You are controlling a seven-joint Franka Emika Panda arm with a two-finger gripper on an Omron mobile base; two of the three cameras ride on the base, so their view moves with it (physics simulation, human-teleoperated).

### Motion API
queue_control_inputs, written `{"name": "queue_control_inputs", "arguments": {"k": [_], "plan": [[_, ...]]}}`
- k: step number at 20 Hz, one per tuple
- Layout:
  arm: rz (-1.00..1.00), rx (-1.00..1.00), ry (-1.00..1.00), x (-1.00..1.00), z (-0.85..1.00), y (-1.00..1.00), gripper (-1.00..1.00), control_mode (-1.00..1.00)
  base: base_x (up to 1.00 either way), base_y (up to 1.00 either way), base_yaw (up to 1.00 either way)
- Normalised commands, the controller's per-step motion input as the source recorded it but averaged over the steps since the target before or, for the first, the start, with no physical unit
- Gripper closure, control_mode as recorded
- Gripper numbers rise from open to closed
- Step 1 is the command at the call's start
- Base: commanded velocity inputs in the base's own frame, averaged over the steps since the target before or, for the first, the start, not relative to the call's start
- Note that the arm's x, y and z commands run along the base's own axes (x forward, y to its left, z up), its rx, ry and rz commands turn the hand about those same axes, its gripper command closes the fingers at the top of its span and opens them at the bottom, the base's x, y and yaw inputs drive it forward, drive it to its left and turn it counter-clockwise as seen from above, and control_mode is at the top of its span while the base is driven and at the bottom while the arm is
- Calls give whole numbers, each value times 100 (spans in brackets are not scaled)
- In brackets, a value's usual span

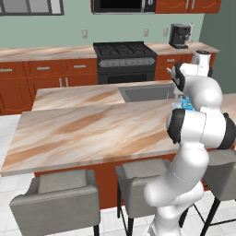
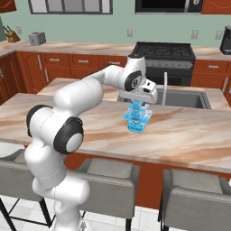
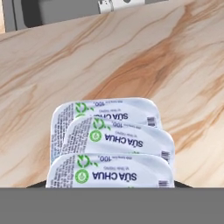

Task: Stack the yogurt containers by placing the smaller containers on top of the larger containers.

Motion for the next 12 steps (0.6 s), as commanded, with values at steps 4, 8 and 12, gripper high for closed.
{"name": "queue_control_inputs", "arguments": {"k": [4,8,12], "plan": [[0,0,0,0,-3,0,-100,-100,0,0,0],[0,0,0,0,0,0,-100,-100,0,0,0],[0,0,0,0,4,0,-100,-100,0,0,0]]}}
